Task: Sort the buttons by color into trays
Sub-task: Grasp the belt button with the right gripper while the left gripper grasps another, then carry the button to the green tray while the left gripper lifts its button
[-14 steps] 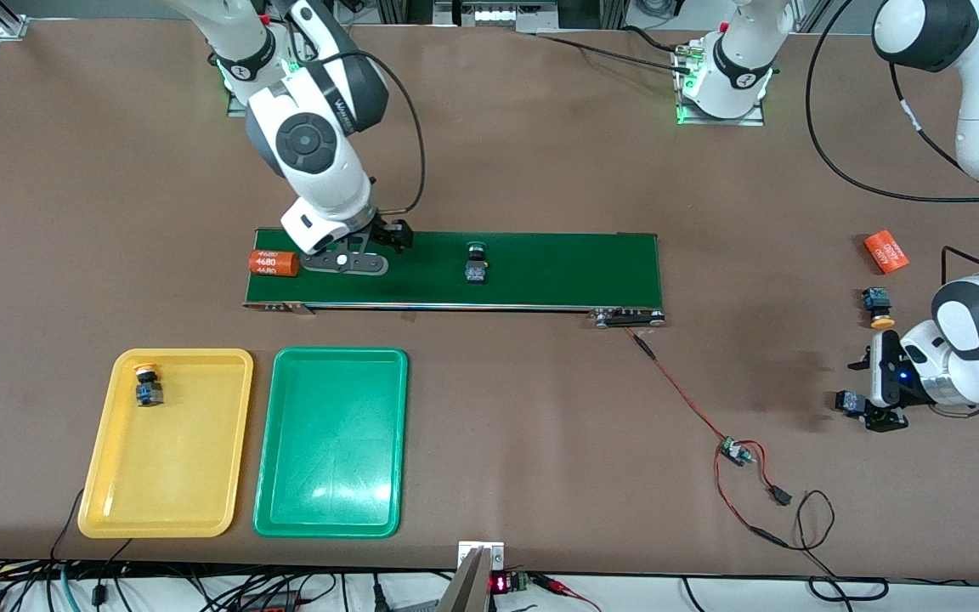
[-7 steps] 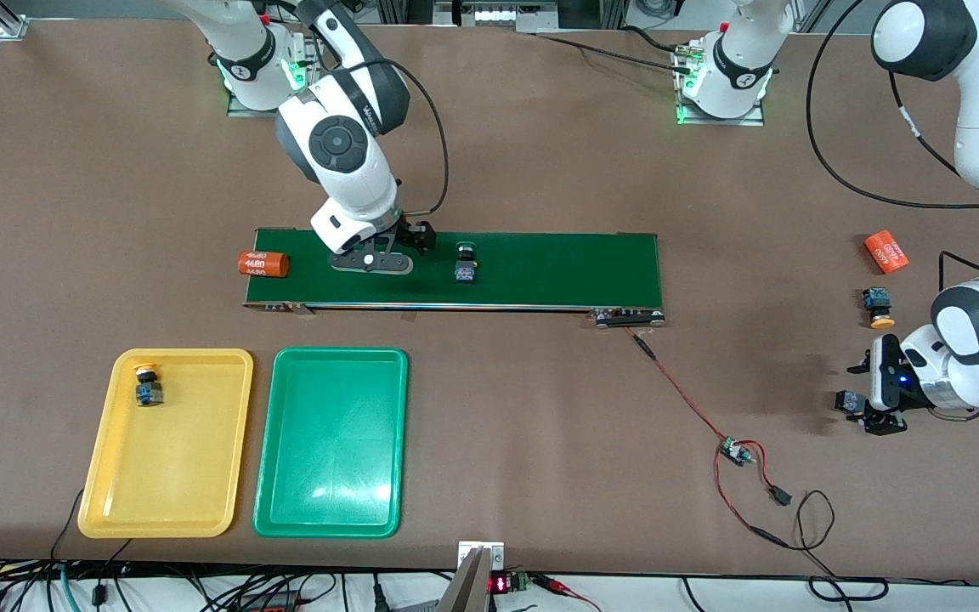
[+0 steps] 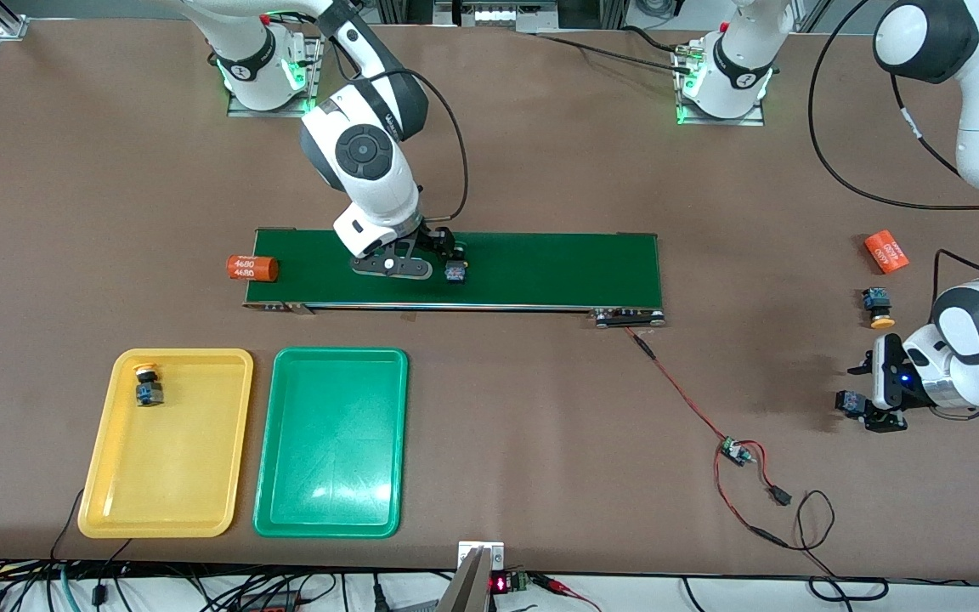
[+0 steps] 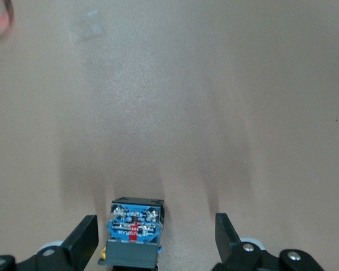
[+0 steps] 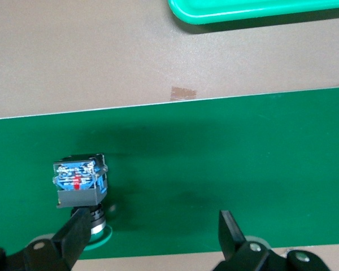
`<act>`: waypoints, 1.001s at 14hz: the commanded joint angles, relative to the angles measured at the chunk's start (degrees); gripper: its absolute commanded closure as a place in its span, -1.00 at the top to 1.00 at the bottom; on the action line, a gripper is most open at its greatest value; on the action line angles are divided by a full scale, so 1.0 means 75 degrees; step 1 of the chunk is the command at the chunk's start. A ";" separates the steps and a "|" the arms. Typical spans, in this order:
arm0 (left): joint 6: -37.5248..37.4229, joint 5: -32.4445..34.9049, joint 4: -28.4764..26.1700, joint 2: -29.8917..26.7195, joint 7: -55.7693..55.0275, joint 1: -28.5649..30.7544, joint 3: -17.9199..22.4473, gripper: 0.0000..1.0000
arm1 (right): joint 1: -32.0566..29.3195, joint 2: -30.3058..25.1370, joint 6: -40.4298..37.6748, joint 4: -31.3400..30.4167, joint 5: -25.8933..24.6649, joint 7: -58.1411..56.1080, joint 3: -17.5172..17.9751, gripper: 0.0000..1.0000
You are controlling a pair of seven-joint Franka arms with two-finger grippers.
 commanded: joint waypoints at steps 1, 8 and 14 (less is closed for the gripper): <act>-0.0066 -0.0222 0.0224 0.0148 0.0281 0.0086 -0.0101 0.69 | 0.0043 0.0148 -0.0027 0.0136 -0.0153 0.0222 -0.0010 1.00; -0.0077 -0.0421 0.0224 0.0125 0.0258 0.0097 -0.0101 -0.27 | 0.0008 0.0243 -0.0027 0.0147 -0.0387 0.0234 0.0001 1.00; -0.0124 -0.0327 0.0236 0.0055 0.0281 0.0121 -0.0089 -0.74 | -0.0004 0.0336 -0.0004 0.0147 -0.0528 0.0304 0.0037 1.00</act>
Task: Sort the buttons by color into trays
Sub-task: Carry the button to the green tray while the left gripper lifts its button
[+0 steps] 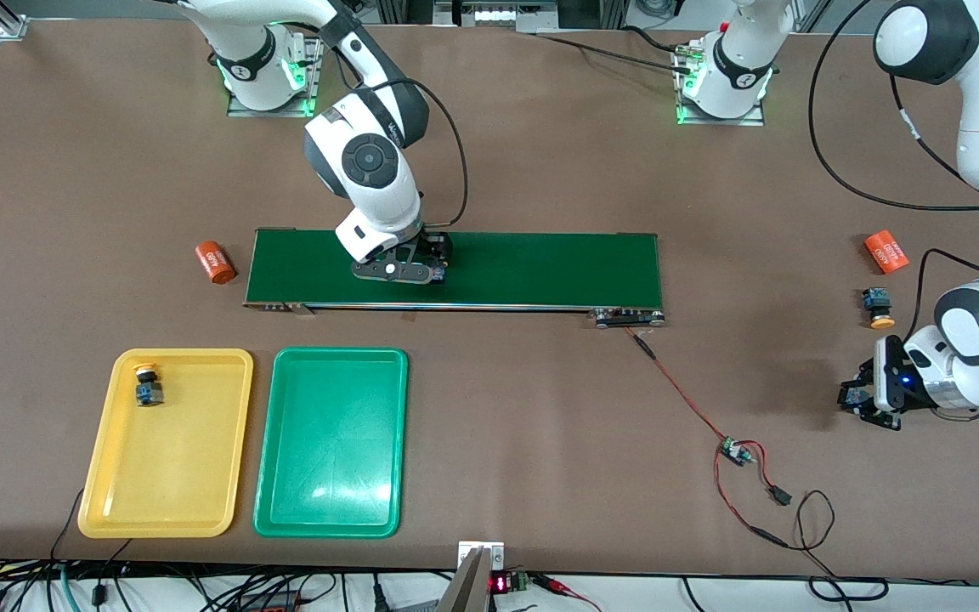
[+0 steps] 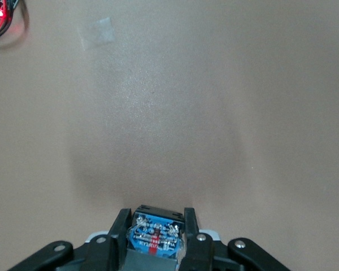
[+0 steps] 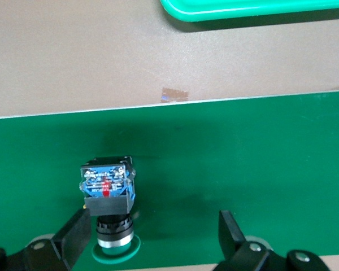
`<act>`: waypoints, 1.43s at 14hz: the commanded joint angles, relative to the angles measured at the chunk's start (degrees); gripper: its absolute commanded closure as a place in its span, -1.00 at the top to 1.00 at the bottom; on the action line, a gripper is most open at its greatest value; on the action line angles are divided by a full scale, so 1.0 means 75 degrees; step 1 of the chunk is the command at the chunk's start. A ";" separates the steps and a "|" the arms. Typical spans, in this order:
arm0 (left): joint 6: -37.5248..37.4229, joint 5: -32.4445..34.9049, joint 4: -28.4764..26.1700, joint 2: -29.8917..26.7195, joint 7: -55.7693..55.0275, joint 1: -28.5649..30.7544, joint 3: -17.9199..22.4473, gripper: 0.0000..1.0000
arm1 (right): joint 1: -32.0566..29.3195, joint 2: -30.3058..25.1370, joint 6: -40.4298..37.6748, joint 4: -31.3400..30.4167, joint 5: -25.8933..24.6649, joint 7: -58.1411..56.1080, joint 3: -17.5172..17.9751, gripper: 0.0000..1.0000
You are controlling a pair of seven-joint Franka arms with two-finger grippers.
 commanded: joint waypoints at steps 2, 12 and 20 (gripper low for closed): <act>-0.0182 -0.0095 0.0156 -0.0070 0.0223 0.0142 -0.0084 -0.78 | 0.0002 0.0231 0.0090 0.0132 -0.0193 0.0202 0.0047 1.00; -0.1260 -0.0083 -0.0559 -0.1453 -0.1133 -0.0197 -0.0061 -1.00 | 0.0002 0.0478 0.0290 0.0132 -0.0415 0.0202 0.0047 0.53; -0.1331 -0.0048 -0.0969 -0.1851 -0.4356 -0.1158 0.0021 -1.00 | -0.0103 0.0396 0.0185 0.0260 -0.0650 0.0003 0.0000 -0.85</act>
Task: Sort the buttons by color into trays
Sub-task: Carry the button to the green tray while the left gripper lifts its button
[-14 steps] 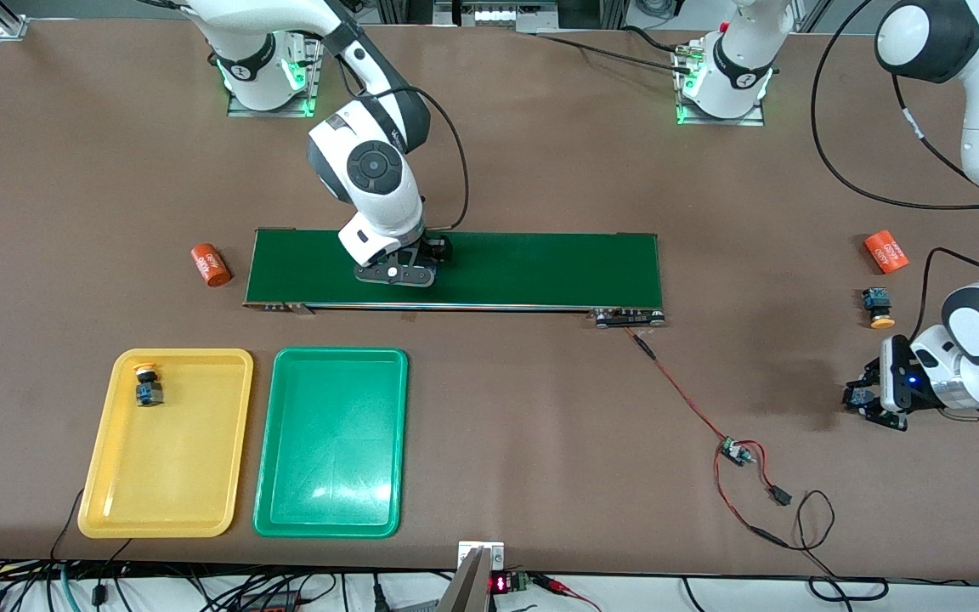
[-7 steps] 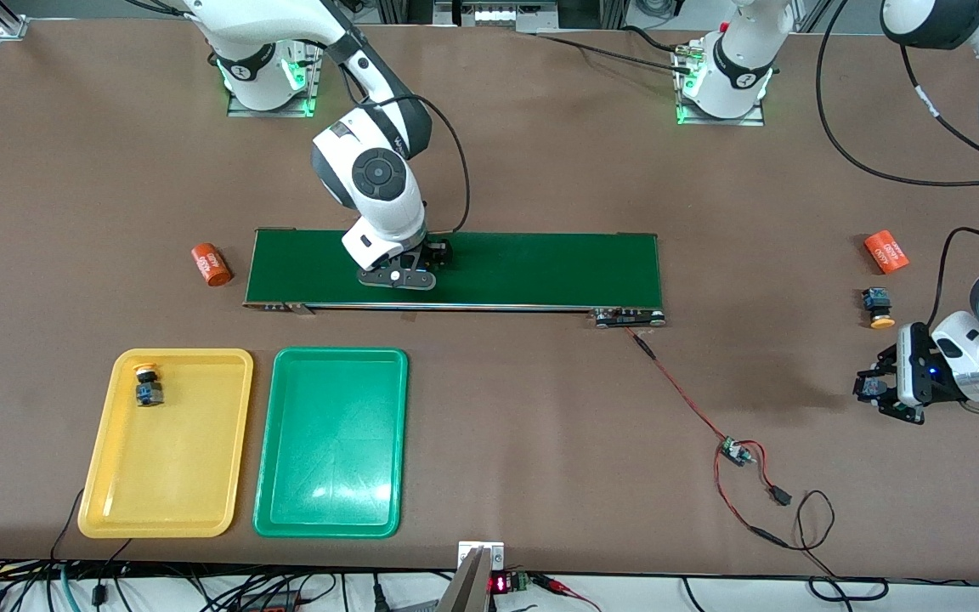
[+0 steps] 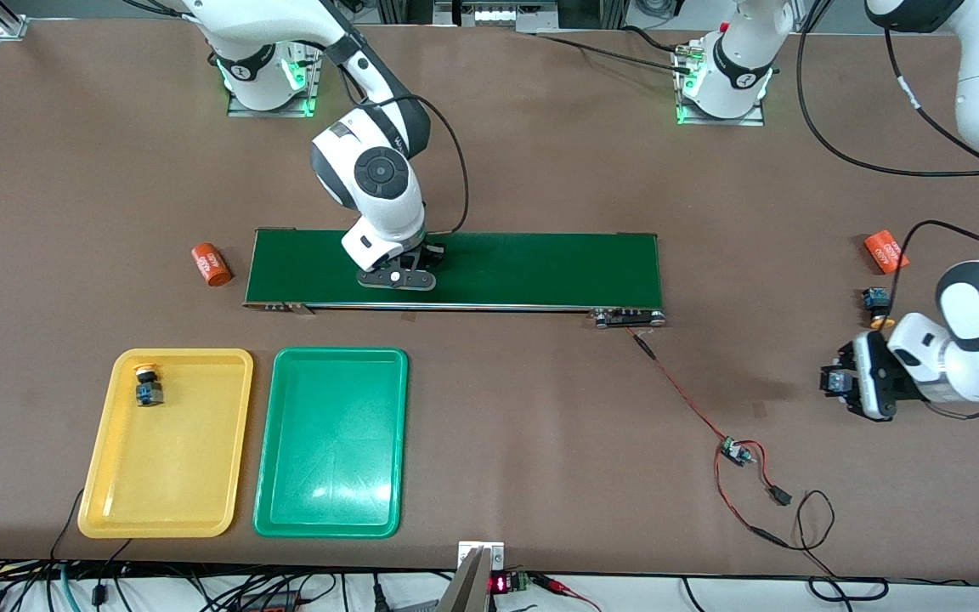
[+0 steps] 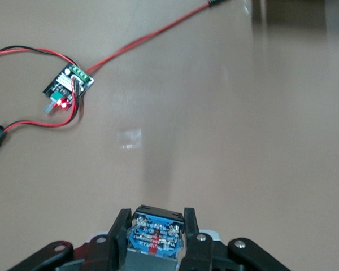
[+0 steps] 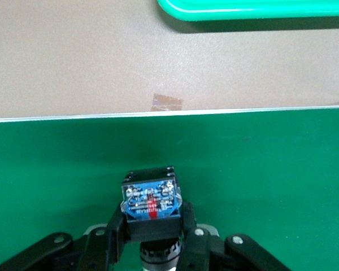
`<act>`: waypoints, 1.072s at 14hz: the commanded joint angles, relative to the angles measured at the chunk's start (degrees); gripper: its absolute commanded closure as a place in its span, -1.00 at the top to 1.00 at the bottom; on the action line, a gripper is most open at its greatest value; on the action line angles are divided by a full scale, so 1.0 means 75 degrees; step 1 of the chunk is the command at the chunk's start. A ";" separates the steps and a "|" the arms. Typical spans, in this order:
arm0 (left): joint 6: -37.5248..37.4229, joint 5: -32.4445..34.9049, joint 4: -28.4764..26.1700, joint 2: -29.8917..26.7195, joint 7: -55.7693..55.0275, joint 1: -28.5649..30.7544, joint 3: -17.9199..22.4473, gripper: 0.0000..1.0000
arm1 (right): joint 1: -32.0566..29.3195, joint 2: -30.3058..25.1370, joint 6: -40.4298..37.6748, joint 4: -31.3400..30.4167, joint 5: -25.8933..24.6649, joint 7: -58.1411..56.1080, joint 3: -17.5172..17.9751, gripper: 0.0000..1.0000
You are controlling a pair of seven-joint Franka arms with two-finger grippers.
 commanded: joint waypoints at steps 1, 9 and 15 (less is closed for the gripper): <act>-0.0030 -0.0048 -0.0509 -0.0474 -0.1064 -0.0280 0.0112 -1.00 | -0.0148 -0.0035 -0.0328 0.0419 -0.0127 -0.0071 -0.0033 -0.85; -0.0042 -0.0024 -0.1107 -0.0932 -0.4345 -0.0819 0.0100 -1.00 | -0.1330 -0.0188 -0.3600 0.3033 -0.0010 -0.2998 -0.0502 -0.84; -0.0216 -0.0036 -0.1985 -0.1844 -0.7577 -0.1405 0.0054 -1.00 | -0.1754 0.0889 -0.2817 0.4053 -0.0022 -0.3118 -0.0514 -0.82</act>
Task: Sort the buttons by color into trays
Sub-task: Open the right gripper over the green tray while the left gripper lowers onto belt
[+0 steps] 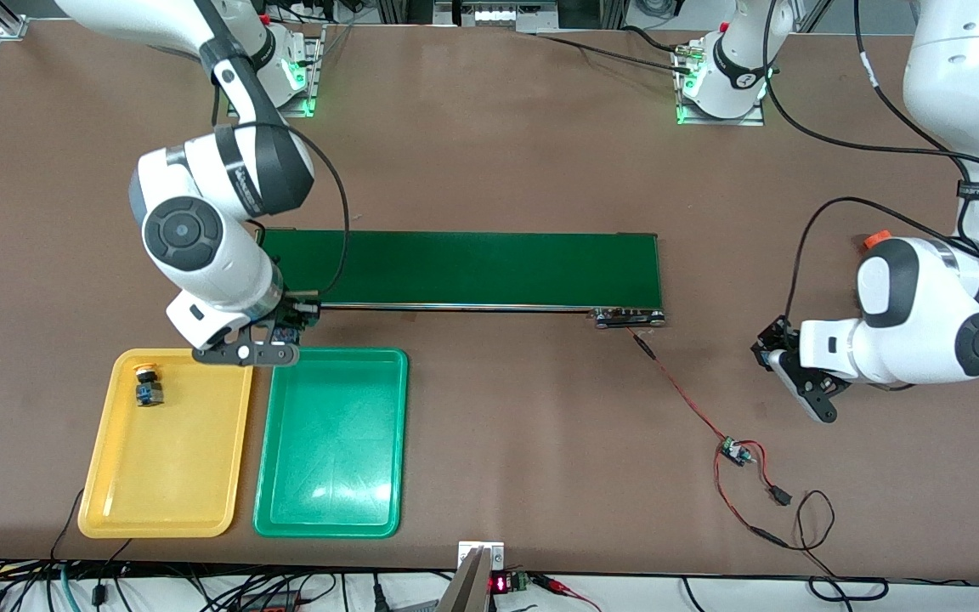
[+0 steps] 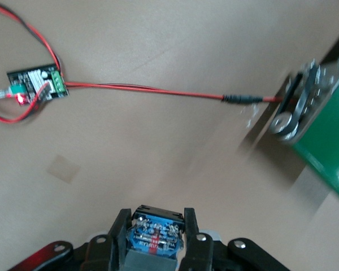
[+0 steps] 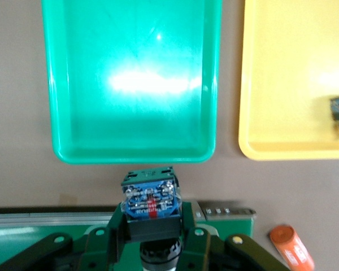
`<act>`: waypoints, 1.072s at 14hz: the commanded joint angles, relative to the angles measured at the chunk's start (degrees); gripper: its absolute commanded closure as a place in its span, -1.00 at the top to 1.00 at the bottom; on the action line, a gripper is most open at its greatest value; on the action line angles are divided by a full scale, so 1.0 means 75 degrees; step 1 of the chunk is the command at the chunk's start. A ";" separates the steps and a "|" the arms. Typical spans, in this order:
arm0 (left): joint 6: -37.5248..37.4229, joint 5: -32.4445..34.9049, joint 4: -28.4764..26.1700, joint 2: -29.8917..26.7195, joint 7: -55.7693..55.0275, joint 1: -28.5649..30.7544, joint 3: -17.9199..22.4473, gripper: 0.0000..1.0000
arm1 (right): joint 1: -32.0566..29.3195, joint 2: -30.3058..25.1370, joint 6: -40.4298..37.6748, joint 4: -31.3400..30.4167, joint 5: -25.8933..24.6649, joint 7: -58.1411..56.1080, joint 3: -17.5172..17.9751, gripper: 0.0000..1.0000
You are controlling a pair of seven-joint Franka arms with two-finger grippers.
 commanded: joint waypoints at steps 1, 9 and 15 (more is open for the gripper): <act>-0.0260 -0.0037 -0.0836 -0.0977 -0.1832 -0.0340 0.0062 -1.00 | -0.0041 0.0757 0.0450 0.0631 -0.0008 -0.0254 0.0062 -0.81; -0.0766 -0.0048 -0.0966 -0.1400 -0.5294 -0.1583 0.0050 -1.00 | -0.0721 0.2176 0.3661 0.0631 0.0015 -0.2272 0.0097 -0.79; 0.0275 -0.0154 -0.2335 -0.2266 -0.5835 -0.1607 0.0039 -1.00 | -0.0674 0.2786 0.4835 0.0631 0.0004 -0.2190 0.0120 -0.43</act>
